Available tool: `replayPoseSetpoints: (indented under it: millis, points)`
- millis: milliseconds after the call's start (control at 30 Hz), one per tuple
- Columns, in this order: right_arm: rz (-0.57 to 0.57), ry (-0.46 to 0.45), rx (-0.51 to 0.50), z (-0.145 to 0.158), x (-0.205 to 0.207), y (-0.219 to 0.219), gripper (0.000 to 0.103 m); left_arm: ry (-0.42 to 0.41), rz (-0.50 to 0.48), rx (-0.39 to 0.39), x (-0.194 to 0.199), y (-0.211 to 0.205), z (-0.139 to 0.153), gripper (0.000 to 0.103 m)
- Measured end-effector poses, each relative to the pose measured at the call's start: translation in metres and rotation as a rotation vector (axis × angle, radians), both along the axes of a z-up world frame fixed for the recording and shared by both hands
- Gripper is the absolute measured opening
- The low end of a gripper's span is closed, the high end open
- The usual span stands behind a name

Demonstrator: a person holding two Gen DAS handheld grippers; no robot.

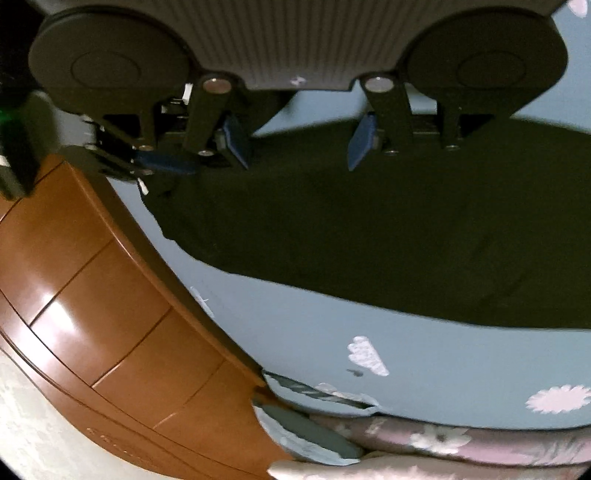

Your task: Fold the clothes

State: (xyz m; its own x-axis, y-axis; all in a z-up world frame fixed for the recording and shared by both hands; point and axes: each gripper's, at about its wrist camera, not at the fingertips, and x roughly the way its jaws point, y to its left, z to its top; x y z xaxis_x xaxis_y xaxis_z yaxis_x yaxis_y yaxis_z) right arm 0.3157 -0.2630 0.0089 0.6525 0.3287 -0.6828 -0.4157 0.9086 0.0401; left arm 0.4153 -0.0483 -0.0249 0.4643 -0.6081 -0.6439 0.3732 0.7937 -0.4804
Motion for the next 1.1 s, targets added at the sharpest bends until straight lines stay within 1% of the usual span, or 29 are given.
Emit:
replayPoseSetpoints:
  millis: [67, 133, 167, 233, 333, 367, 433, 500, 533, 600, 667, 700, 733, 800, 867, 933, 967, 1067, 1100]
  points:
    - [0.012, 0.071, -0.01, -0.017, 0.008, 0.005, 0.066, 0.023, 0.012, 0.028, -0.007, 0.012, -0.006, 0.06]
    - [0.02, 0.095, -0.03, -0.029, 0.004, 0.007, 0.067, 0.051, 0.032, 0.056, -0.012, 0.024, -0.011, 0.06]
    - [0.025, 0.1, -0.034, -0.03, 0.002, 0.008, 0.068, 0.064, 0.044, 0.067, -0.014, 0.03, -0.014, 0.06]
    - [0.019, 0.107, -0.028, -0.022, -0.002, 0.007, 0.067, 0.083, 0.07, 0.09, -0.018, 0.037, -0.018, 0.06]
    - [-0.022, 0.098, 0.003, -0.01, -0.011, 0.001, 0.067, 0.075, 0.091, 0.139, -0.025, 0.037, -0.018, 0.06]
    - [-0.039, 0.095, 0.01, -0.007, -0.016, -0.002, 0.067, 0.053, 0.081, 0.159, -0.029, 0.035, -0.015, 0.06]
    - [-0.091, 0.091, 0.008, -0.001, -0.03, -0.013, 0.068, -0.01, 0.043, 0.211, -0.04, 0.026, -0.007, 0.061]
    - [-0.147, 0.094, -0.003, -0.001, -0.042, -0.024, 0.071, -0.07, -0.012, 0.27, -0.05, 0.012, -0.001, 0.063]
    - [-0.176, 0.098, -0.013, -0.001, -0.047, -0.03, 0.072, -0.097, -0.049, 0.294, -0.055, 0.004, 0.0, 0.065]
    - [-0.234, 0.111, -0.043, -0.005, -0.055, -0.043, 0.072, -0.144, -0.135, 0.356, -0.067, -0.013, -0.002, 0.065]
    - [-0.279, 0.131, -0.047, -0.009, -0.062, -0.056, 0.073, -0.185, -0.22, 0.423, -0.08, -0.029, -0.008, 0.066]
    - [-0.302, 0.144, -0.049, -0.012, -0.065, -0.063, 0.073, -0.201, -0.26, 0.458, -0.086, -0.037, -0.013, 0.066]
    - [-0.325, 0.162, -0.057, -0.017, -0.068, -0.07, 0.073, -0.199, -0.292, 0.485, -0.089, -0.043, -0.019, 0.066]
    - [-0.367, 0.206, -0.069, -0.026, -0.076, -0.084, 0.074, -0.154, -0.329, 0.528, -0.093, -0.048, -0.035, 0.068]
    - [-0.402, 0.236, -0.056, -0.032, -0.084, -0.097, 0.075, -0.146, -0.325, 0.532, -0.092, -0.049, -0.035, 0.072]
    - [-0.429, 0.236, -0.023, -0.029, -0.092, -0.106, 0.074, -0.145, -0.315, 0.529, -0.09, -0.048, -0.032, 0.072]
    - [-0.434, 0.221, -0.011, -0.024, -0.092, -0.107, 0.075, -0.145, -0.31, 0.527, -0.089, -0.048, -0.03, 0.072]
    - [-0.418, 0.144, 0.007, -0.007, -0.087, -0.105, 0.08, -0.178, -0.305, 0.508, -0.094, -0.046, -0.014, 0.072]
    - [-0.41, 0.119, -0.001, -0.004, -0.082, -0.104, 0.081, -0.181, -0.309, 0.496, -0.098, -0.044, -0.01, 0.072]
